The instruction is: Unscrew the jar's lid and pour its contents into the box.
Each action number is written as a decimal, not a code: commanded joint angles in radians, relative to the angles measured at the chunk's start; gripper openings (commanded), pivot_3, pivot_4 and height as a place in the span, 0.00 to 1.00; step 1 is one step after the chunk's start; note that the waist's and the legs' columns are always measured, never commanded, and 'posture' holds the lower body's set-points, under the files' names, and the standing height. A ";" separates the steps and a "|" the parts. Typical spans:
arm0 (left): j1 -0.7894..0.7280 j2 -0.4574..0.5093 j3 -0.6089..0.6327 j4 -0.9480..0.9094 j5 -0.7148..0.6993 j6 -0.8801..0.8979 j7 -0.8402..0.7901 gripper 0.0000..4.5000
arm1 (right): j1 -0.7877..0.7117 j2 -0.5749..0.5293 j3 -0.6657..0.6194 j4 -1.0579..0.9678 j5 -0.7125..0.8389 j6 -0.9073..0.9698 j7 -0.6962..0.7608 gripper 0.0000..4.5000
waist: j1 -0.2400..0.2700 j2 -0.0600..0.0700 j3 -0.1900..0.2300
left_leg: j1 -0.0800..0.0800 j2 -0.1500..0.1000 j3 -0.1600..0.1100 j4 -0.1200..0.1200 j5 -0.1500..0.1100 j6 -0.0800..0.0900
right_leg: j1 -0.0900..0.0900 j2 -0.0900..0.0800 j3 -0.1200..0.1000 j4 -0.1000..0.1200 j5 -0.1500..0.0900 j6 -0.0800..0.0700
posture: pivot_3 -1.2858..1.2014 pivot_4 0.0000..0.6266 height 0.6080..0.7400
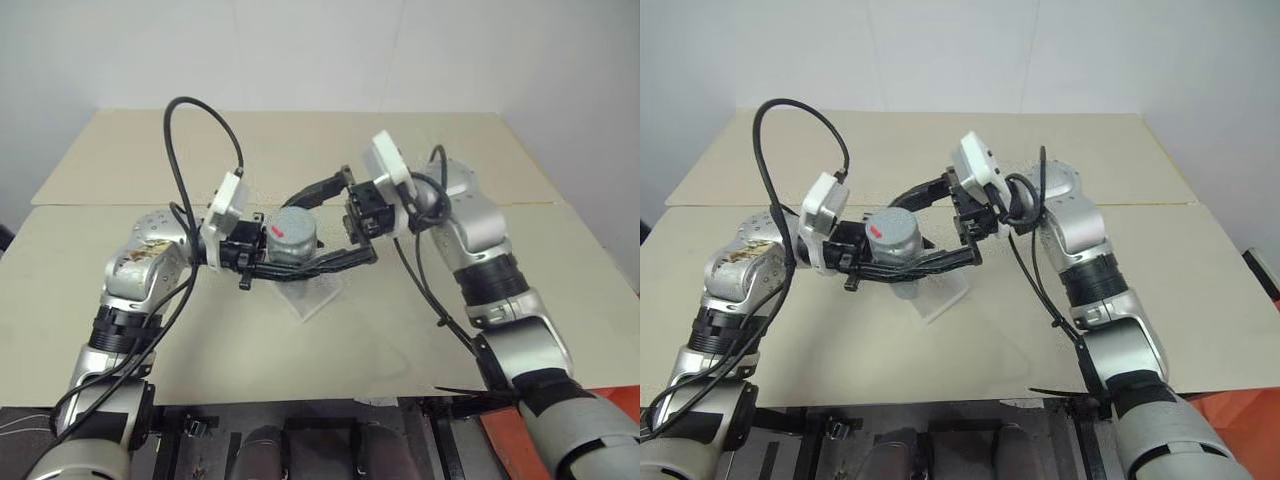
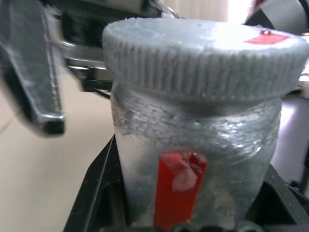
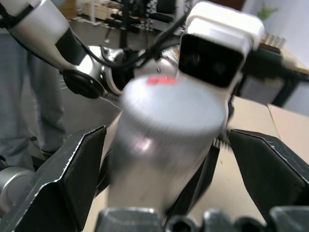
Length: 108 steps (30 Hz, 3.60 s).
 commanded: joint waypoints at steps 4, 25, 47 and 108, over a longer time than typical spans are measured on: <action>0.014 -0.006 0.036 0.056 0.038 -0.041 0.089 0.43 | 0.143 -0.077 -0.127 -0.360 0.082 0.186 -0.239 0.99 | -0.002 0.000 0.000 | 0.000 0.000 0.000 0.000 0.000 0.000 | 0.000 0.000 0.000 0.000 0.000 0.000 | 0.52 0.24 1.00; 0.021 -0.022 0.030 0.040 0.043 -0.063 0.098 0.43 | 0.082 0.102 0.018 -0.426 -0.068 0.419 -0.715 0.99 | -0.008 0.000 0.000 | 0.000 0.000 0.001 0.000 0.000 0.001 | -0.001 0.000 0.000 0.001 0.000 0.000 | 0.52 0.24 1.00; -0.009 0.015 0.057 0.080 0.030 -0.118 -0.006 0.43 | 0.165 -0.087 -0.137 -0.388 0.043 0.420 -0.614 0.99 | -0.001 0.000 0.000 | -0.001 -0.001 0.001 0.000 -0.001 0.001 | 0.000 0.000 -0.001 0.000 0.000 0.000 | 0.52 0.24 1.00; -0.052 -0.011 0.047 0.159 0.071 -0.166 -0.002 0.43 | 0.108 -0.038 -0.074 -0.481 0.033 0.472 -0.713 0.99 | -0.009 0.000 0.000 | -0.001 0.000 0.000 0.000 -0.001 0.001 | -0.001 0.001 0.000 0.001 0.000 0.000 | 0.52 0.24 1.00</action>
